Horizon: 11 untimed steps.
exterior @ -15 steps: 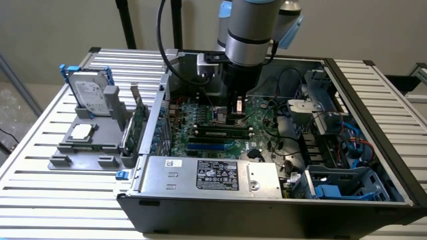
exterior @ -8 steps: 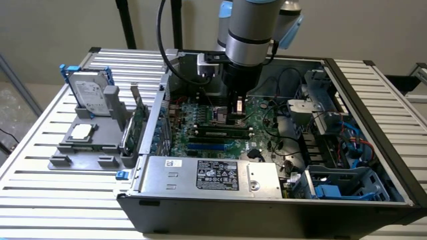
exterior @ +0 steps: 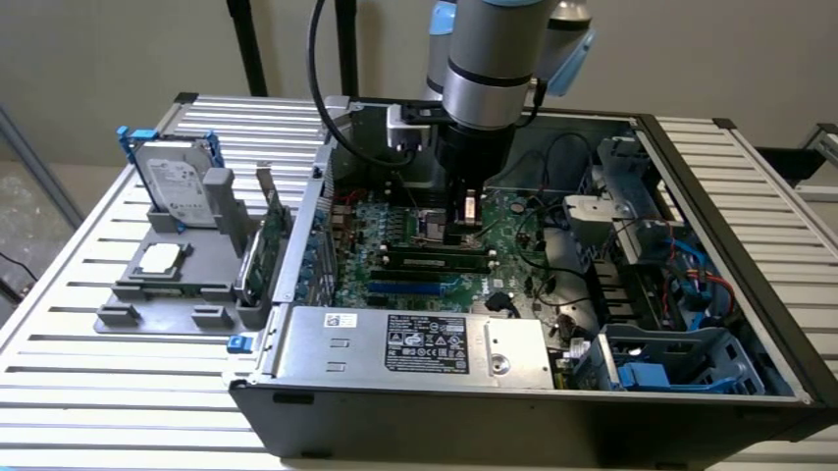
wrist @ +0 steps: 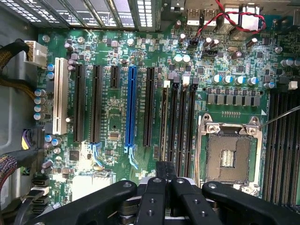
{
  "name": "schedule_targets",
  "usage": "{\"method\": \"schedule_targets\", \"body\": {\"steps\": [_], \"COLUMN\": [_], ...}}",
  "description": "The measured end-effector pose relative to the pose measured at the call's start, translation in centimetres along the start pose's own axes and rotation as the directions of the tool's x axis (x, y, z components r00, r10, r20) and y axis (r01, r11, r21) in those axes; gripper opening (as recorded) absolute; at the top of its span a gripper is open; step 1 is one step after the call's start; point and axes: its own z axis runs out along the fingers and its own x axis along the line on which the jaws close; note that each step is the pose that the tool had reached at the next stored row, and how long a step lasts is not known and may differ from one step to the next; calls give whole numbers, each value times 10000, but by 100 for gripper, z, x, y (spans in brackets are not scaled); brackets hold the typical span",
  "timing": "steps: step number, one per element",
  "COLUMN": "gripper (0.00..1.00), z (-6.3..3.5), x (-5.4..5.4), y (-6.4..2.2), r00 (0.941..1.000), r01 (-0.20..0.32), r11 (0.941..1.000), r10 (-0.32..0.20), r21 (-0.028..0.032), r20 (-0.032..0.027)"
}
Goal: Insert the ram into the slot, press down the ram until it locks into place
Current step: 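Press down the ram until it locks into place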
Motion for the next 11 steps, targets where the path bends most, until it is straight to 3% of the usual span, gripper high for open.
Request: {"method": "schedule_targets", "body": {"steps": [7, 11], "gripper": [11, 11], "z": [0, 0], "x": [0, 0], "y": [0, 0], "r00": [10000, 9975], "r01": [-38, -702], "r11": [10000, 9975], "r10": [38, 702], "r21": [-2, -16], "r20": [1, 27]}}
